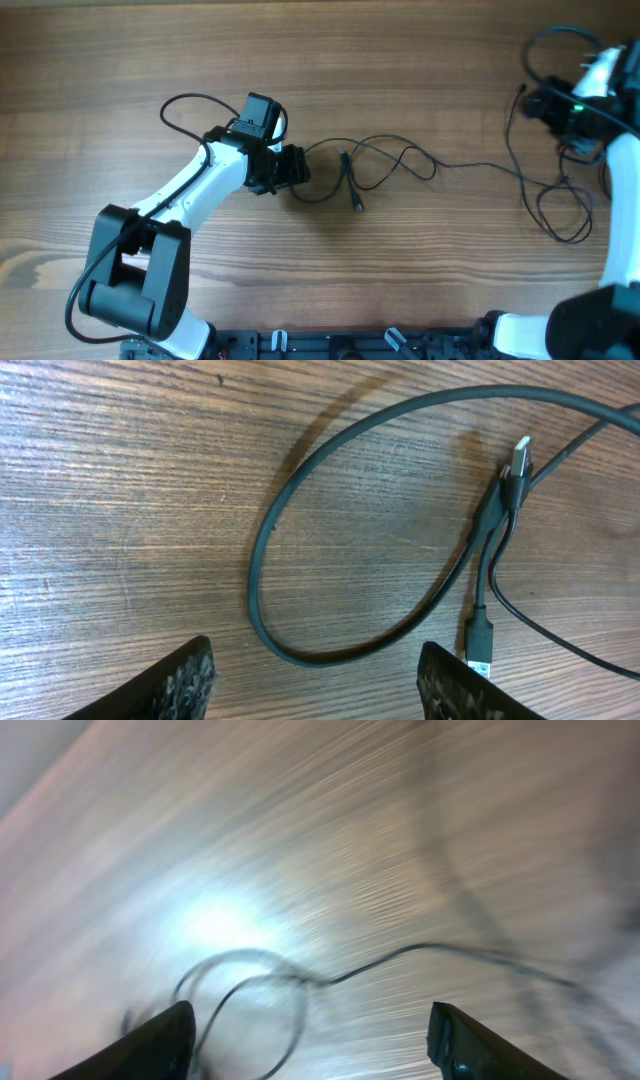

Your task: Untangle cables

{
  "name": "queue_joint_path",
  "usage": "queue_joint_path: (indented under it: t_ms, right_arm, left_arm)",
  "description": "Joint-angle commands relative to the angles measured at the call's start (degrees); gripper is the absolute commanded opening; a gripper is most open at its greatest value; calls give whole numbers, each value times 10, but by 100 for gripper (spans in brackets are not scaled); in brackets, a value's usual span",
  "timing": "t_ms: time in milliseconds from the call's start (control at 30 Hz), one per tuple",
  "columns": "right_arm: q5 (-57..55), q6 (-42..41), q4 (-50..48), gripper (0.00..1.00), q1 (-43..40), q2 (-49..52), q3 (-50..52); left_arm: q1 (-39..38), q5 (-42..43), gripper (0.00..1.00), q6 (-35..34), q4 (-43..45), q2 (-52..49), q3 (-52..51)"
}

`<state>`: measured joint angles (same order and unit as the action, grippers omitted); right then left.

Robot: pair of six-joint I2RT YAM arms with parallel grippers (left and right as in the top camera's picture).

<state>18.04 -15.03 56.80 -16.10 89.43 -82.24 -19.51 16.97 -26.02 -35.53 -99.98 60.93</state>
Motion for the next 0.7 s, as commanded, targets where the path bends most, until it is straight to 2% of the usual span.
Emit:
queue_joint_path:
  t_ms: [0,100,167,200,333,667]
  right_arm:
    - [109,46,5,70,62,45,-6]
    - [109,46,3,66,111,79,-6]
    - [89,38,3,57,143,103,-6]
    - [70,19,6,56,156,116,-6]
    - [26,-49,22,56,193,159,-6]
    - [27,-113,5,56,257,242,-6]
  left_arm:
    - [-2,-6,66,1,2,-8,-6]
    - [-2,-6,66,1,0,-8,-6]
    - [-2,-6,66,1,-2,-8,-6]
    - [-2,-6,66,1,-2,-8,-6]
    - [-2,-6,66,1,-5,-8,-6]
    - [-2,-6,66,1,-9,-8,-6]
